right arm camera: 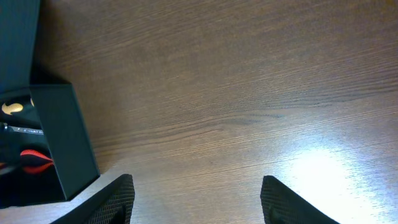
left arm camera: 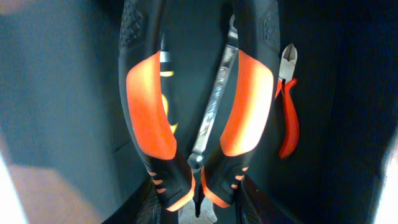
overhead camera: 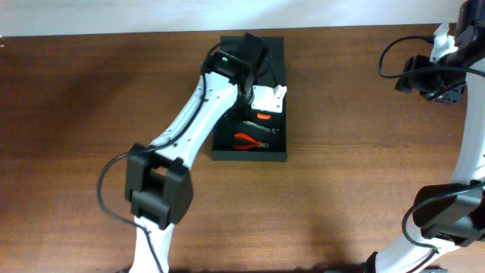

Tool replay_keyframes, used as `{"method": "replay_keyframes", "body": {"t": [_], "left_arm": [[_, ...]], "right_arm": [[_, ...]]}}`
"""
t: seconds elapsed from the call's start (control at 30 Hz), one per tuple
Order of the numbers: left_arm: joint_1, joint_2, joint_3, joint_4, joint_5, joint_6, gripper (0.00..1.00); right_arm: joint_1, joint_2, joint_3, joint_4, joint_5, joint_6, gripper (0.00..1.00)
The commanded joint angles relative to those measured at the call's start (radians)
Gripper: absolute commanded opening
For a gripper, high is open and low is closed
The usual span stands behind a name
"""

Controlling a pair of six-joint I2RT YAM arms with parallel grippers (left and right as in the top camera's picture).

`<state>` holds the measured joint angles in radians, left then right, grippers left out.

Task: Pack container
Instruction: 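Lower the orange pliers into the box and open the left gripper, then lift the left gripper out of the box toward the orange socket rail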

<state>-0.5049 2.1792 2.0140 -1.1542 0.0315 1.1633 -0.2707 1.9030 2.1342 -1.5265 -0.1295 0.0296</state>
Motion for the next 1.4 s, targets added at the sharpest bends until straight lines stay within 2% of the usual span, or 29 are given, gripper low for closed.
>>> {"method": "replay_keyframes", "body": {"t": [0.0, 0.23, 0.3, 0.37, 0.5, 0.7, 0.83, 0.93, 1.0, 1.03, 1.23, 1.27, 1.3, 1.33, 1.37], "left_arm": [[-0.003, 0.038, -0.002, -0.005, 0.025, -0.011, 0.02], [-0.003, 0.062, -0.004, -0.017, 0.026, -0.029, 0.02], [-0.003, 0.071, -0.004, -0.037, 0.035, -0.03, 0.07], [-0.003, 0.081, -0.004, -0.051, 0.036, -0.073, 0.1], [-0.003, 0.092, -0.004, -0.069, 0.037, -0.131, 0.1], [-0.005, 0.092, -0.004, -0.14, 0.079, -0.131, 0.1], [-0.01, 0.093, -0.004, -0.166, 0.095, -0.13, 0.14], [-0.014, 0.093, -0.004, -0.165, 0.096, -0.13, 0.22], [-0.015, 0.093, -0.004, -0.165, 0.095, -0.13, 0.43], [-0.015, 0.093, -0.003, -0.166, 0.092, -0.131, 0.47], [-0.015, 0.093, 0.064, -0.211, 0.085, -0.161, 0.5], [-0.015, 0.093, 0.089, -0.227, 0.081, -0.17, 0.54], [-0.015, 0.093, 0.112, -0.243, 0.08, -0.173, 0.63], [-0.014, 0.093, 0.141, -0.266, 0.081, -0.174, 0.84], [-0.014, 0.093, 0.173, -0.29, 0.08, -0.182, 0.99]], "right_arm": [[0.002, 0.003, 0.0, -0.004, 0.005, 0.006, 0.64], [0.002, 0.003, 0.0, -0.003, 0.005, 0.006, 0.64], [0.002, 0.003, 0.0, -0.003, 0.005, 0.006, 0.64], [0.002, 0.003, 0.0, -0.003, 0.005, 0.006, 0.64], [0.002, 0.003, 0.0, -0.003, 0.005, 0.005, 0.64], [0.002, 0.003, 0.0, -0.003, 0.005, 0.005, 0.64], [0.002, 0.003, 0.0, -0.003, 0.006, 0.005, 0.64], [0.002, 0.003, 0.0, -0.003, 0.005, 0.005, 0.64], [0.002, 0.003, 0.0, -0.003, 0.005, 0.006, 0.64], [0.002, 0.003, 0.0, -0.003, 0.005, 0.006, 0.64], [0.002, 0.003, 0.0, -0.004, 0.005, 0.006, 0.64], [0.002, 0.003, 0.0, -0.004, 0.005, 0.006, 0.65], [0.002, 0.003, 0.0, -0.004, 0.005, 0.006, 0.64], [0.002, 0.003, 0.0, -0.004, 0.005, 0.006, 0.64], [0.002, 0.003, 0.0, -0.004, 0.005, 0.006, 0.64]]}}
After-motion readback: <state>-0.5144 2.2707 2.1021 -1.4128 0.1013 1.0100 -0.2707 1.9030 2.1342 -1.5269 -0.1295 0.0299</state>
